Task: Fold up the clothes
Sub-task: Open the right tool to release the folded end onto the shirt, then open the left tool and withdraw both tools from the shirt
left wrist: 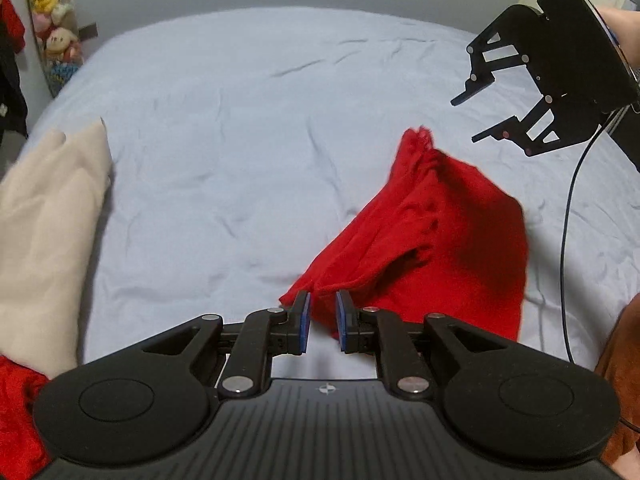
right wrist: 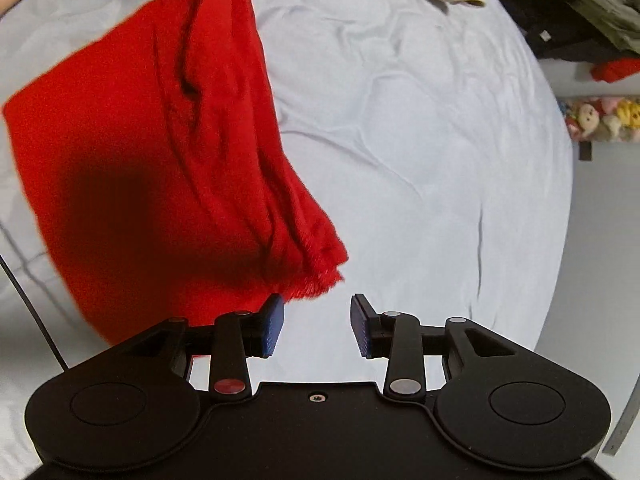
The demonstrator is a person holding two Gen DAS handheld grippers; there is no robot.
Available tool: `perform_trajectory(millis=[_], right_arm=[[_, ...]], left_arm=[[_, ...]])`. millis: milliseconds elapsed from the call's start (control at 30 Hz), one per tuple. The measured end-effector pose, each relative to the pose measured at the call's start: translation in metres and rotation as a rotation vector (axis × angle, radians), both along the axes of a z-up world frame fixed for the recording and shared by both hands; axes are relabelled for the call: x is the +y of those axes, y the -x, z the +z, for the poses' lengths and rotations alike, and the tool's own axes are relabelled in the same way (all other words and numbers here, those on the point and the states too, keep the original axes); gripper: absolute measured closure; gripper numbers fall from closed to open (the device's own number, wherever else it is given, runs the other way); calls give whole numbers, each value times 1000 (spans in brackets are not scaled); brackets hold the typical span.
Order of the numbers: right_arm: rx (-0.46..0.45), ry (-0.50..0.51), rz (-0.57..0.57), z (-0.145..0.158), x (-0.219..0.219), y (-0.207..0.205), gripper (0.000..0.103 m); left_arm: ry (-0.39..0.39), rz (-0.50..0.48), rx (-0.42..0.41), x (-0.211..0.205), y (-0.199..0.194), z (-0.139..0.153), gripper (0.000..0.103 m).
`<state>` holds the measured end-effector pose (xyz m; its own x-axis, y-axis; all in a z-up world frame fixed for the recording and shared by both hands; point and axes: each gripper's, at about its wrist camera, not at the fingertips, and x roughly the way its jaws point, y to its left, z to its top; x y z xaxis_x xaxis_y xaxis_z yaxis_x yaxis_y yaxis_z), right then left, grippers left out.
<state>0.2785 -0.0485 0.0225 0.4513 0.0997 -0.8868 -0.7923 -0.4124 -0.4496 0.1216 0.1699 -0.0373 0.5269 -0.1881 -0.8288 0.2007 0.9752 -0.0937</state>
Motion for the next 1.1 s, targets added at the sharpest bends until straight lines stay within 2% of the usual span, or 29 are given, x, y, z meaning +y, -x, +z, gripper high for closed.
perform_trajectory(millis=[200,233,267,300,433,600,833,1100], right_arm=[[134,-163,-228,26,-21,5,69],[143,-190,-253,25,-28,11,73],[146,-219,-272,23,-36,22,83],[147,-245,-288,20,-40,27,88],[169,-331,-358,3,-44,23,91],[194,-382,-432,-19,-29,8,94],[233,-417,-471,-55,-18,-23,98],[334,-462,-499,-71,-18,-44,99]], left_arm=[[-52,-107,-55,-38,9,14,91],[-56,-122,-60,-45,6,12,91],[-56,-129,-61,-49,4,11,91],[-56,-141,-66,-55,1,9,91],[-50,-149,-75,-66,-17,-5,91],[-38,-127,-43,-57,-33,-20,91],[-54,-66,33,-31,-56,-59,91],[-50,-81,63,-26,-66,-75,91]])
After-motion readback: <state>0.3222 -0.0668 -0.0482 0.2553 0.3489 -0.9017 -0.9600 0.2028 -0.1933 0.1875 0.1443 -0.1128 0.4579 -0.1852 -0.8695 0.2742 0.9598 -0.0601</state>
